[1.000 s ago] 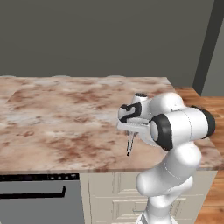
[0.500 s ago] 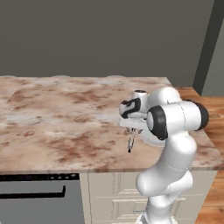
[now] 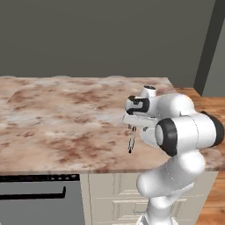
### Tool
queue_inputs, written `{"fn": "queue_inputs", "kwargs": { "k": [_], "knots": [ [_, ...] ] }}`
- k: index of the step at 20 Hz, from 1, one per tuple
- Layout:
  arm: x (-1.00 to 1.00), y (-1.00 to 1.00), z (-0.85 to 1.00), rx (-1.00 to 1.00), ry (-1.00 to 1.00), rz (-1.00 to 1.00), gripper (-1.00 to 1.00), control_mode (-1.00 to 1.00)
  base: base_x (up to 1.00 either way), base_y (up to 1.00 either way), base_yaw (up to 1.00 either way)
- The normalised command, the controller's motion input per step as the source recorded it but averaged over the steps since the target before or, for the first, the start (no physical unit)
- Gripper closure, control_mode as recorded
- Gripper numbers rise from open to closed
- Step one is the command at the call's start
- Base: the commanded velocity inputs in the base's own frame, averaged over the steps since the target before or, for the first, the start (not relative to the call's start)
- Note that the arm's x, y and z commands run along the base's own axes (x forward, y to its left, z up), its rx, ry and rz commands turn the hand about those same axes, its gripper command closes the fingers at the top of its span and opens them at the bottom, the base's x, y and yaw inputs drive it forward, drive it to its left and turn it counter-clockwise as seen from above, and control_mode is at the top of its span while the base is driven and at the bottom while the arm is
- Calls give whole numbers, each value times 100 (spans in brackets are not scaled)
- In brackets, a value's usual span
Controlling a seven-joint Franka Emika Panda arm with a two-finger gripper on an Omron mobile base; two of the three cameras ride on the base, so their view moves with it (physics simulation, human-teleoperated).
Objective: Pick up the tongs from the counter and place them near the plate next to the oven.
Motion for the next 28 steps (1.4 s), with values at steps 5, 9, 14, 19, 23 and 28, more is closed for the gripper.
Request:
{"fn": "queue_inputs", "kwargs": {
  "k": [5, 9, 14, 19, 23, 28],
  "knots": [
    [-80, 1, 10, -10, -20, 9, -100, -100, 0, 0, 0],
    [-80, 0, 7, -8, -9, 25, -100, -100, 0, 0, 0],
    [-79, 1, 24, -3, -1, 24, -100, -100, 0, 0, 0],
    [-87, 0, 24, 3, -16, 17, -100, -100, 0, 0, 0],
    [-86, 7, 23, 0, -21, 7, -100, -100, 0, 0, 0],
    [-75, 5, 28, -4, -22, 0, -100, -100, 0, 0, 0]
  ]
}}
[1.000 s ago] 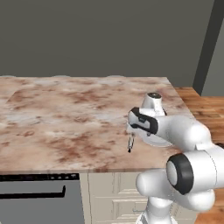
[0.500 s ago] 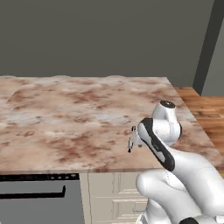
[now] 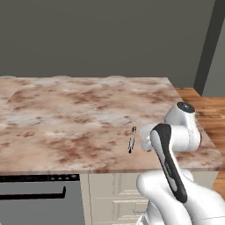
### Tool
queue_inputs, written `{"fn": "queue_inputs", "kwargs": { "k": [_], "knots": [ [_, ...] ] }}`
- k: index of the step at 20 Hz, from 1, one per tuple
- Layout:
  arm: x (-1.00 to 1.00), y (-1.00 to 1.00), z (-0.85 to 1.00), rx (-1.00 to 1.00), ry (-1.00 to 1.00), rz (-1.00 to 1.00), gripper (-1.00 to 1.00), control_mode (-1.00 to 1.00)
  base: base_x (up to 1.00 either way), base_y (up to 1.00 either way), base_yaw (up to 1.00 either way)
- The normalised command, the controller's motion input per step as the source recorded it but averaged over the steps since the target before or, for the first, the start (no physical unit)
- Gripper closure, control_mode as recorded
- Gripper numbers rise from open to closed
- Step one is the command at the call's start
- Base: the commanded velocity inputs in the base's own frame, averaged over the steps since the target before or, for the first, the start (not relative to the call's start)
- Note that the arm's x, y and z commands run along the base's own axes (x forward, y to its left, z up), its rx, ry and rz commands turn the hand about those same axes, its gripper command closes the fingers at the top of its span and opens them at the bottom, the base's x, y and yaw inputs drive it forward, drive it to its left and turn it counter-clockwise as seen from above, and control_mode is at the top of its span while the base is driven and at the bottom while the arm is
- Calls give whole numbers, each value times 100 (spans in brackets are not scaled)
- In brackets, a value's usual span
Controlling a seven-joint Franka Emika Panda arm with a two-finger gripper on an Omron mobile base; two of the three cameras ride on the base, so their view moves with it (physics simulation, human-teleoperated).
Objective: Pick up the tongs from the counter and place them near the plate next to the oven.
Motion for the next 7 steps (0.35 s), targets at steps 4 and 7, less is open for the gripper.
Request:
{"fn": "queue_inputs", "kwargs": {
  "k": [4, 7],
  "knots": [
    [-57, 4, 21, 0, -16, -8, -100, -100, 0, 0, 0],
    [-57, 0, 16, 0, -21, -9, -100, -100, 0, 0, 0]
  ]
}}
